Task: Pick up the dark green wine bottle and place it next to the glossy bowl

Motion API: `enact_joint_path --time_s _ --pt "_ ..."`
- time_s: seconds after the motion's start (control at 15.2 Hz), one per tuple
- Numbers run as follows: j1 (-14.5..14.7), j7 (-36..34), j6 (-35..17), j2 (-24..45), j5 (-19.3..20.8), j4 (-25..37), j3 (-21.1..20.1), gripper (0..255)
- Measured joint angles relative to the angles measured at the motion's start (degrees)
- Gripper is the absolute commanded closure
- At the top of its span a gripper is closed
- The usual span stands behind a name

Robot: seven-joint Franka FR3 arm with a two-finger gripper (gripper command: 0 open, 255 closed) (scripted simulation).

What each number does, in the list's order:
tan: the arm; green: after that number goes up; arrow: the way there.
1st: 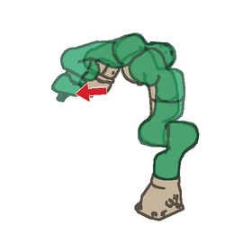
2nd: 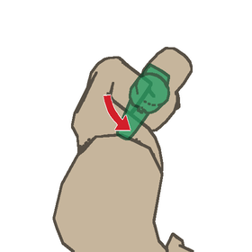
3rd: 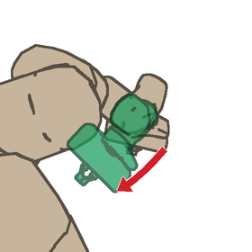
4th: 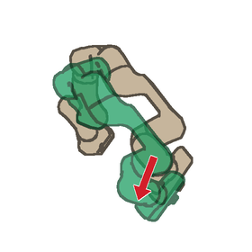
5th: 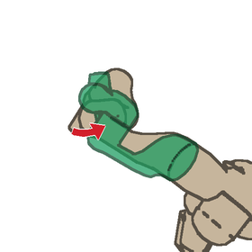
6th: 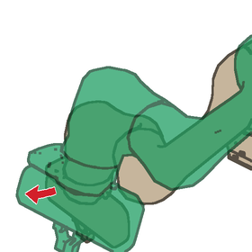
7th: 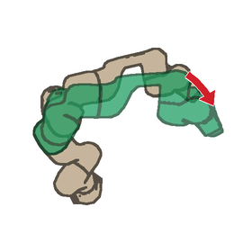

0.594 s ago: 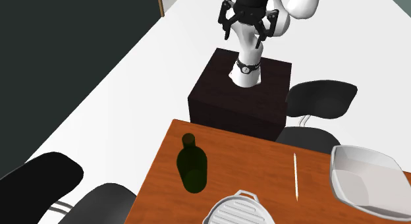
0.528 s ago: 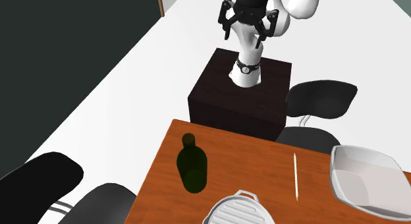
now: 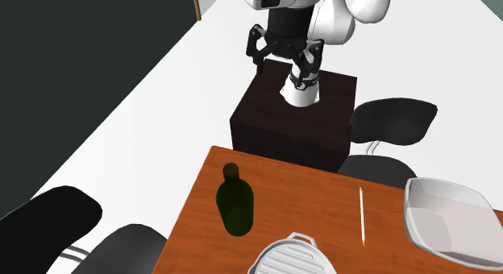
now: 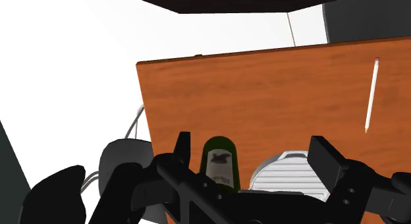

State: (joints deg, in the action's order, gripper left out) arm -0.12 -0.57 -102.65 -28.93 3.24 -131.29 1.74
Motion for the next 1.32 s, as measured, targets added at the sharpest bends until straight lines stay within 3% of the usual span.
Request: enact_joint_path --time_s 0.59,1.06,1.32 --pt "0.2 4.78 -7.61 19.22 -1.65 13.82 2.27 0" --pt "-0.02 8.27 -8.69 33.89 -4.16 28.94 2.86 0" --pt "-0.25 9.03 -10.44 36.79 -4.66 30.3 2.95 0"
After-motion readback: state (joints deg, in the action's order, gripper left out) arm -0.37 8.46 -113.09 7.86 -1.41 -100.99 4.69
